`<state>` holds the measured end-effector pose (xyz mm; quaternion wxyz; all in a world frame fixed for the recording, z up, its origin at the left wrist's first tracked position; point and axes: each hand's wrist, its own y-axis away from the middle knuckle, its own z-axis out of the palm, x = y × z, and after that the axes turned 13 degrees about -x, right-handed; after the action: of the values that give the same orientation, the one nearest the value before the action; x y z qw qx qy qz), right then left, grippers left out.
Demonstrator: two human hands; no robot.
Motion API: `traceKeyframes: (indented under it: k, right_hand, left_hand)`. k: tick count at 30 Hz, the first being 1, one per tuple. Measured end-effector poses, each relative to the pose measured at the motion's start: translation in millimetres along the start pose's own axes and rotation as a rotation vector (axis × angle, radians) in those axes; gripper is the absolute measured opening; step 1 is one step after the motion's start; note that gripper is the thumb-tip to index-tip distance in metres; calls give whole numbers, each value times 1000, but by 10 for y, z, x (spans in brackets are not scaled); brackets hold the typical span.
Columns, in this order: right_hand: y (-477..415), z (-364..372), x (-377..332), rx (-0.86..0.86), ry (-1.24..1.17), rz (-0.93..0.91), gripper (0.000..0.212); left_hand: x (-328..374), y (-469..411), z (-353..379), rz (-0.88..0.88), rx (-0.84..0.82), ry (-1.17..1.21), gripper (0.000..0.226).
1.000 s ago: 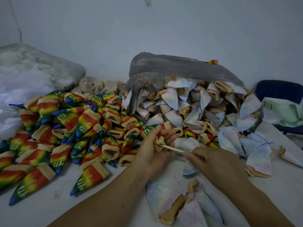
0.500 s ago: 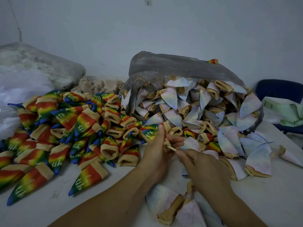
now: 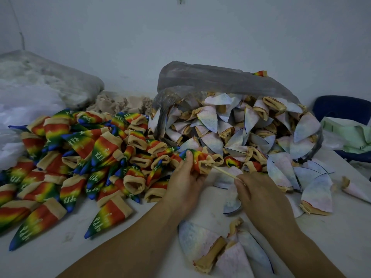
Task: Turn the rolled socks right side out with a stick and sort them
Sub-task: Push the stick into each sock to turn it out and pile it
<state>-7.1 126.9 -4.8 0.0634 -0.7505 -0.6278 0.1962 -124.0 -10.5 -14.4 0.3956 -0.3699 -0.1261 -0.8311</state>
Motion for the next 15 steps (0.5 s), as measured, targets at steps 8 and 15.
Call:
traceKeyframes:
  k: [8,15]
  right_hand:
    - [12,-25,47,-192,-11,-16,30]
    - [22,-65,42,-41,37,-114,10]
  left_hand:
    - [22,18,8,-27,-54,-64,39]
    - [54,49,36,-142,-150,107,31]
